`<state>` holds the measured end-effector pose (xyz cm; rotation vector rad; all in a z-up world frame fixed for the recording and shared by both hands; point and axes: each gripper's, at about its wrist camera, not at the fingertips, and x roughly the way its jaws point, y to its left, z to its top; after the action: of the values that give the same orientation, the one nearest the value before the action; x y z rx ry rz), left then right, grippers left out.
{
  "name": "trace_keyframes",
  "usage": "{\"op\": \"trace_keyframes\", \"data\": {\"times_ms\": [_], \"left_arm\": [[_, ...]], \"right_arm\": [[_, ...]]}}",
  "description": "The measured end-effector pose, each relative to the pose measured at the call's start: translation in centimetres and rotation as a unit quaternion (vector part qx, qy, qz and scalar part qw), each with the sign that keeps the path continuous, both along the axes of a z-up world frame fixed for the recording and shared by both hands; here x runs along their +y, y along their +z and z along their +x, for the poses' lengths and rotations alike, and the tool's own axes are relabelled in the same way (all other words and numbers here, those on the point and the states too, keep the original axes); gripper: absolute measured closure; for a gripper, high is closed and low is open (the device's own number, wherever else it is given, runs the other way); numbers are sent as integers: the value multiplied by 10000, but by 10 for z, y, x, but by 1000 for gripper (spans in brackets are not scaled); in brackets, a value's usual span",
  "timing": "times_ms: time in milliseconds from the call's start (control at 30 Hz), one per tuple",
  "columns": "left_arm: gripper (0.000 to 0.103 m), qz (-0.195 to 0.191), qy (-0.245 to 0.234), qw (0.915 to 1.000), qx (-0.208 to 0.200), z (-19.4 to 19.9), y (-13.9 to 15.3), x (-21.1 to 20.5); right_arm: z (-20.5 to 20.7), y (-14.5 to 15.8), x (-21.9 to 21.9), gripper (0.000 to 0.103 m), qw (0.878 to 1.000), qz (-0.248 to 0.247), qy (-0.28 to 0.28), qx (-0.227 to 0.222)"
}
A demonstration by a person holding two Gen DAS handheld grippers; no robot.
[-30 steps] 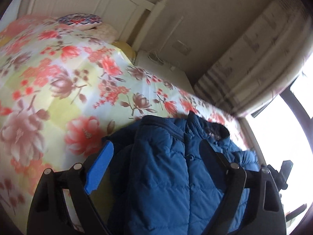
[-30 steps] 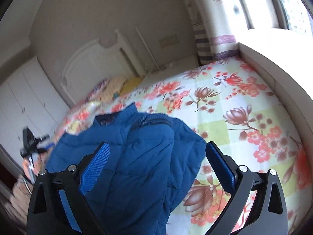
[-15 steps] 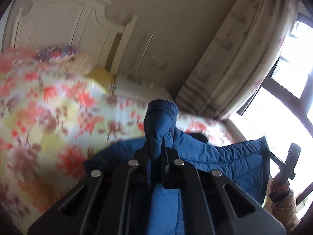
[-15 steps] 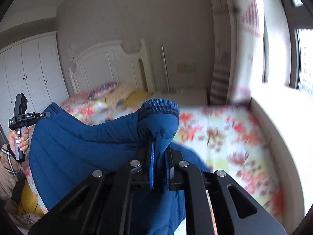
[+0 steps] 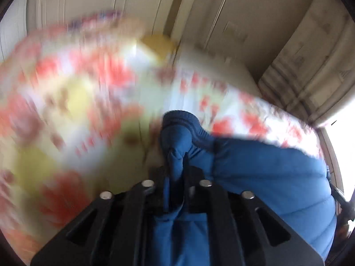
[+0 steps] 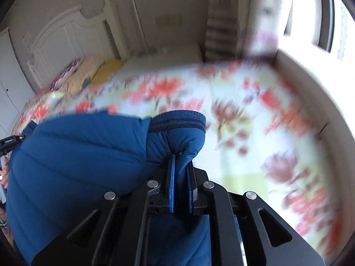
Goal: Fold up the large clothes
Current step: 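Carry the held hem over toward the collar with both grippers and release, then move both grippers to the folded edge of the jacket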
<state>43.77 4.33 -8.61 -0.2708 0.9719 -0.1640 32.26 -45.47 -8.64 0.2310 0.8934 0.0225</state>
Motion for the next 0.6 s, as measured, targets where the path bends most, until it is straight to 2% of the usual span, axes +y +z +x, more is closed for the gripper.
{"op": "trace_keyframes", "data": {"times_ms": [100,167,200,233,267,300,333,367,400,467,533,600], "left_arm": [[85,-174,21,9996,-228,-1,13,9],[53,50,47,9982,-601,-11,37,6],[23,113,58,9957,-913,-17,50,3],[10,165,33,9927,-1192,-25,62,-2],[10,289,-98,9882,-1499,-33,76,-14],[10,471,-296,9854,-1609,-37,87,-30],[8,614,-439,9838,-1628,-39,92,-45],[6,806,-612,9815,-1628,-42,95,-64],[5,1016,-777,9787,-1604,-44,95,-84],[5,1425,-1059,9715,-1571,-45,87,-117],[5,1852,-1249,9638,-1454,-43,71,-145],[5,2045,-1386,9612,-1228,-39,49,-162]], "right_arm": [[-2,5,-7,90,9999,73,-121,-43],[-3,20,-8,89,9997,-35,-249,77],[-6,34,-6,88,9993,-100,-347,9],[-10,47,-3,88,9992,-156,-362,-115],[-14,63,5,86,9988,-218,-277,-341],[-15,73,15,77,9983,-269,-180,-482],[-15,85,33,62,9974,-315,64,-650],[-15,93,50,15,9960,-349,287,-770],[-16,99,68,5,9932,-478,430,-972],[-13,101,101,5,9864,-736,868,-1188],[-2,92,135,6,9819,-1128,1147,-996],[9,74,154,6,9800,-1229,1353,-784]]}}
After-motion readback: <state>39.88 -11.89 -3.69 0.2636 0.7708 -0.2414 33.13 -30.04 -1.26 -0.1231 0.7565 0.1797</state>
